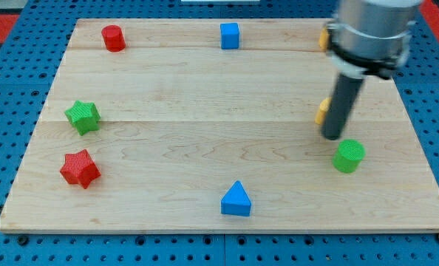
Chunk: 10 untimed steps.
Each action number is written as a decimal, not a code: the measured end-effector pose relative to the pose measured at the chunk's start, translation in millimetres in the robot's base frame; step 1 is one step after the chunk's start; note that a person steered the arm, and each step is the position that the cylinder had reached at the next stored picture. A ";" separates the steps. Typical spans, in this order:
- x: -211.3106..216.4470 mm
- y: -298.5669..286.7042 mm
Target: Slide the green circle towards the yellow heart
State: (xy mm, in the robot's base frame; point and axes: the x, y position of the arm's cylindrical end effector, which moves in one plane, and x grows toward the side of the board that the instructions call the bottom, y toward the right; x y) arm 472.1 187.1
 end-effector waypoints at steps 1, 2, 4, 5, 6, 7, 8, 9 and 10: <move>-0.1 10.5; 24.9 32.6; 68.2 17.8; 58.6 -35.1; 57.6 -37.6; 57.6 -36.7; 65.7 -32.4; 69.7 -31.3; 69.7 -31.3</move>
